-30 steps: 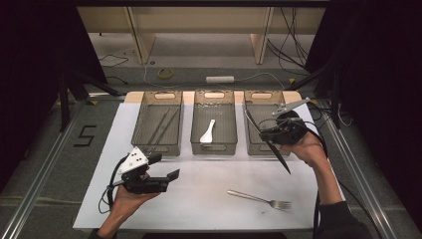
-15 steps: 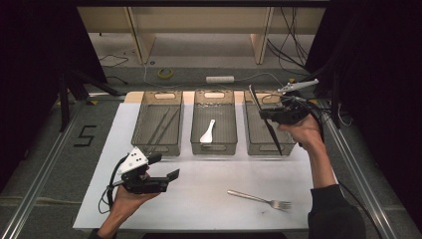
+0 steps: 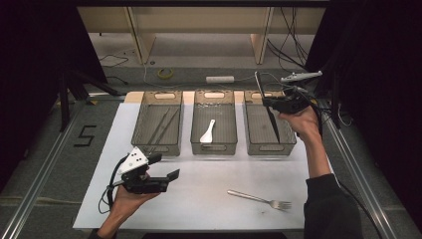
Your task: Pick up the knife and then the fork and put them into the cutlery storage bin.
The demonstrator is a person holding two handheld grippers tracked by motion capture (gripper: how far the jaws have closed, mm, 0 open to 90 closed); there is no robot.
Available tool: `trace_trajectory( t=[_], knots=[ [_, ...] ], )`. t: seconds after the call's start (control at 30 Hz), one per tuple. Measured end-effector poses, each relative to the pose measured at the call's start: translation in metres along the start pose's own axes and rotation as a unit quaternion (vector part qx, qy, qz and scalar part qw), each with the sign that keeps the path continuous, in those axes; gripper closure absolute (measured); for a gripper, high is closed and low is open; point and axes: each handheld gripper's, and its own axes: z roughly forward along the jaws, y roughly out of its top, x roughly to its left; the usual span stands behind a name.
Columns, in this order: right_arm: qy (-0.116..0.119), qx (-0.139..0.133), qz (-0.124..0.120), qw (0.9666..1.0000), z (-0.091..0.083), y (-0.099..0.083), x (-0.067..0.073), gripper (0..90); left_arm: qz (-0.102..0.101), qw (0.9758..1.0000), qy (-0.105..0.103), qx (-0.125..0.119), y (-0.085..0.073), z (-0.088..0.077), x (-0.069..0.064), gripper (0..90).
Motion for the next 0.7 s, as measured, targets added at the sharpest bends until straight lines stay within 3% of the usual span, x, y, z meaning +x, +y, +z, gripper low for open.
trace_trajectory(
  t=[0.07, 0.27, 0.7],
  knots=[
    [-0.02, 0.004, -0.004, 0.9998, 0.005, -0.001, -0.003, 80.7, 0.001, 1.0, 0.0, 0.0, 0.0, 0.0, 0.0, 15.4],
    [-0.05, 0.006, -0.004, 0.9987, 0.015, -0.002, -0.012, 80.7, 0.001, 1.0, 0.0, 0.0, 0.0, 0.0, 0.0, 15.4],
    [-0.086, 0.02, -0.001, 0.9961, 0.034, -0.022, -0.027, 80.7, 0.002, 1.0, -0.001, -0.002, 0.0, 0.0, 0.0, 15.4]
  ],
)
